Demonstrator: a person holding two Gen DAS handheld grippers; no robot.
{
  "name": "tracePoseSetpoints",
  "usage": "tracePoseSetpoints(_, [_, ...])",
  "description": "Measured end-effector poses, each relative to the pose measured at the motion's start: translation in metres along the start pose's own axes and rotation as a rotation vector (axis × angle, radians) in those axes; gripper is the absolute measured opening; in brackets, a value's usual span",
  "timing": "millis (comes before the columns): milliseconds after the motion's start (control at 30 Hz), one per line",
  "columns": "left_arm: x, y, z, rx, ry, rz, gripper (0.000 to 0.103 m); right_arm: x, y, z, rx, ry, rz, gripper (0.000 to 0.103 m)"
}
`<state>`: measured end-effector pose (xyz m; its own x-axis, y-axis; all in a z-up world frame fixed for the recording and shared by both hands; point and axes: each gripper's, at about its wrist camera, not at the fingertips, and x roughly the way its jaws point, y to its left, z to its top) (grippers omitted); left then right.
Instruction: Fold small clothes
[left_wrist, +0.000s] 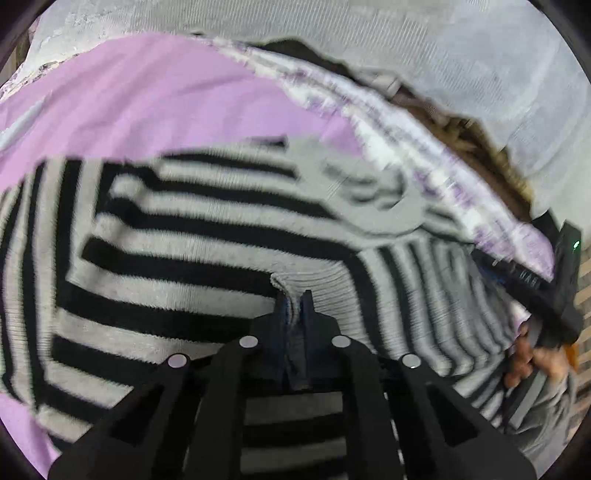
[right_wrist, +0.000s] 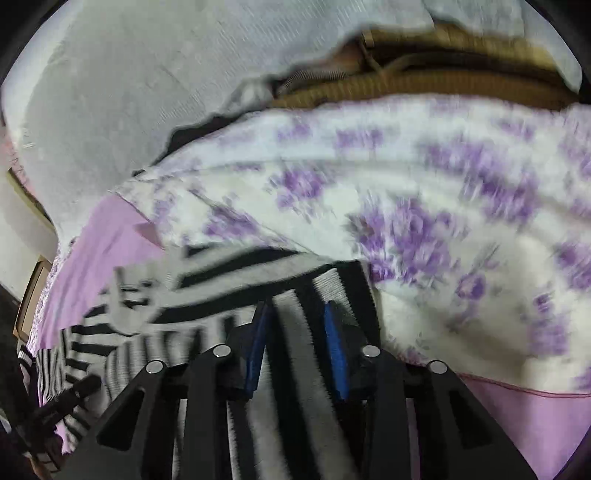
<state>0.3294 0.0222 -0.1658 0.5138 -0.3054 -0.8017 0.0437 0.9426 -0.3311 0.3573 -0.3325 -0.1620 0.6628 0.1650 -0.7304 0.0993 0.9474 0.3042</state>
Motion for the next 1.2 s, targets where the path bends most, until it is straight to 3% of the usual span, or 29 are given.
tracePoseSetpoints(100, [-0.004, -0.005, -0.002, 0.039, -0.030, 0.034, 0.010, -0.014, -0.007, 0.002, 0.047, -0.020, 0.046, 0.019])
tracePoseSetpoints(200, [-0.006, -0.008, -0.006, 0.064, -0.052, 0.048, 0.010, -0.046, -0.002, -0.009, -0.001, -0.067, 0.065, 0.023])
tracePoseSetpoints(300, [-0.006, -0.006, -0.004, 0.053, -0.050, 0.030, 0.010, -0.070, 0.006, -0.037, -0.098, -0.054, 0.024, 0.023])
tracePoseSetpoints(400, [-0.006, -0.004, -0.006, 0.045, -0.044, 0.018, 0.011, -0.070, 0.007, -0.069, -0.177, 0.007, -0.030, 0.024])
tracePoseSetpoints(467, [-0.006, -0.004, -0.006, 0.048, -0.039, 0.021, 0.011, -0.066, 0.008, -0.084, -0.226, -0.019, -0.070, 0.024])
tracePoseSetpoints(567, [-0.006, -0.005, -0.006, 0.050, -0.040, 0.023, 0.011, -0.072, 0.007, -0.083, -0.215, -0.012, -0.080, 0.024])
tracePoseSetpoints(767, [-0.007, -0.003, -0.007, 0.037, -0.038, 0.010, 0.012, -0.095, 0.025, -0.058, -0.231, -0.095, -0.073, 0.024])
tracePoseSetpoints(900, [-0.007, -0.005, -0.008, 0.049, -0.039, 0.023, 0.012, -0.037, 0.023, -0.052, -0.173, 0.058, -0.065, 0.024])
tracePoseSetpoints(933, [-0.007, -0.005, -0.008, 0.047, -0.038, 0.020, 0.012, -0.032, 0.021, -0.056, -0.179, 0.012, -0.055, 0.024])
tracePoseSetpoints(1033, [-0.007, -0.005, -0.009, 0.044, -0.036, 0.017, 0.012, -0.045, 0.019, -0.055, -0.140, 0.012, -0.037, 0.024])
tracePoseSetpoints(1100, [-0.007, -0.005, -0.009, 0.041, -0.039, 0.016, 0.012, -0.064, 0.017, -0.060, -0.135, -0.053, -0.040, 0.025])
tracePoseSetpoints(1200, [-0.009, -0.002, -0.008, 0.028, -0.043, -0.005, 0.012, -0.071, 0.023, -0.070, -0.191, -0.076, -0.078, 0.039])
